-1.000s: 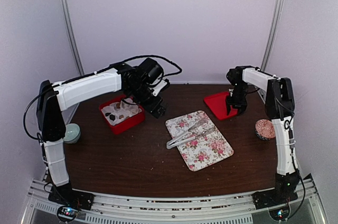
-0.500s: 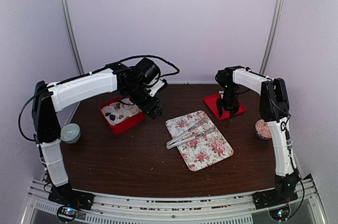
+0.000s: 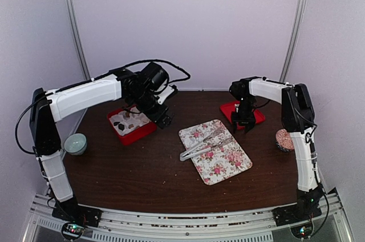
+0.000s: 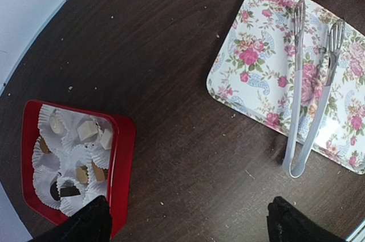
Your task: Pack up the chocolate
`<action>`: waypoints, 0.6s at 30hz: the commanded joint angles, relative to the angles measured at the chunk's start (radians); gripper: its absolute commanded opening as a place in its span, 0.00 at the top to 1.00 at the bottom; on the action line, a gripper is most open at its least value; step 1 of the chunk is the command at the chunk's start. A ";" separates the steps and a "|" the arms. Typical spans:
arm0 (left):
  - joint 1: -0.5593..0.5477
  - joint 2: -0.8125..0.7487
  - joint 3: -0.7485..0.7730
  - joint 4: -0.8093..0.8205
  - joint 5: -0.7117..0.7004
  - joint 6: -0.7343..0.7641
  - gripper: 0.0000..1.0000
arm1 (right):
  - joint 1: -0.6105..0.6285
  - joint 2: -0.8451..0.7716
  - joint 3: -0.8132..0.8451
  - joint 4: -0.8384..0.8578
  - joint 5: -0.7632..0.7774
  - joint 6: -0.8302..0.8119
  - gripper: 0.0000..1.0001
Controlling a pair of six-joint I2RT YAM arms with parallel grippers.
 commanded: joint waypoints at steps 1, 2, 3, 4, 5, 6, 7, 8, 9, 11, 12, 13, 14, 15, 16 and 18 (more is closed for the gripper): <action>0.010 -0.047 -0.025 0.043 -0.003 0.016 0.02 | 0.009 -0.024 -0.048 0.055 -0.068 0.030 0.45; 0.010 -0.049 -0.028 0.043 -0.002 0.018 0.02 | 0.011 -0.042 -0.050 0.066 -0.080 0.026 0.45; 0.010 -0.053 -0.032 0.043 -0.001 0.018 0.02 | 0.012 -0.060 -0.044 0.076 -0.089 0.024 0.45; 0.011 -0.055 -0.035 0.045 0.001 0.018 0.02 | 0.012 -0.083 -0.036 0.084 -0.091 0.019 0.45; 0.011 -0.058 -0.041 0.046 0.001 0.018 0.02 | 0.011 -0.113 -0.028 0.090 -0.085 0.015 0.44; 0.011 -0.061 -0.046 0.046 0.000 0.017 0.02 | 0.011 -0.134 -0.019 0.100 -0.074 0.010 0.44; 0.013 -0.063 -0.050 0.046 0.000 0.018 0.02 | 0.010 -0.150 -0.010 0.111 -0.062 0.005 0.43; 0.013 -0.065 -0.053 0.046 0.001 0.018 0.02 | 0.010 -0.160 -0.001 0.121 -0.052 0.001 0.43; 0.014 -0.066 -0.055 0.046 0.002 0.018 0.02 | 0.009 -0.162 0.015 0.128 -0.047 -0.003 0.43; 0.016 -0.069 -0.059 0.046 0.004 0.019 0.02 | 0.009 -0.149 0.045 0.137 -0.042 -0.013 0.43; 0.016 -0.069 -0.060 0.046 0.005 0.020 0.02 | 0.010 -0.133 0.061 0.138 -0.046 -0.016 0.43; 0.017 -0.070 -0.060 0.046 0.005 0.020 0.02 | 0.010 -0.112 0.080 0.132 -0.049 -0.020 0.43; 0.018 -0.071 -0.060 0.045 0.005 0.022 0.02 | 0.010 -0.092 0.098 0.123 -0.050 -0.024 0.43; 0.019 -0.073 -0.060 0.044 0.004 0.023 0.02 | 0.010 -0.073 0.102 0.114 -0.052 -0.027 0.43; 0.020 -0.075 -0.061 0.043 0.003 0.024 0.02 | 0.011 -0.057 0.125 0.114 -0.052 -0.031 0.43; 0.021 -0.077 -0.063 0.040 0.001 0.024 0.02 | 0.013 -0.035 0.134 0.123 -0.049 -0.037 0.44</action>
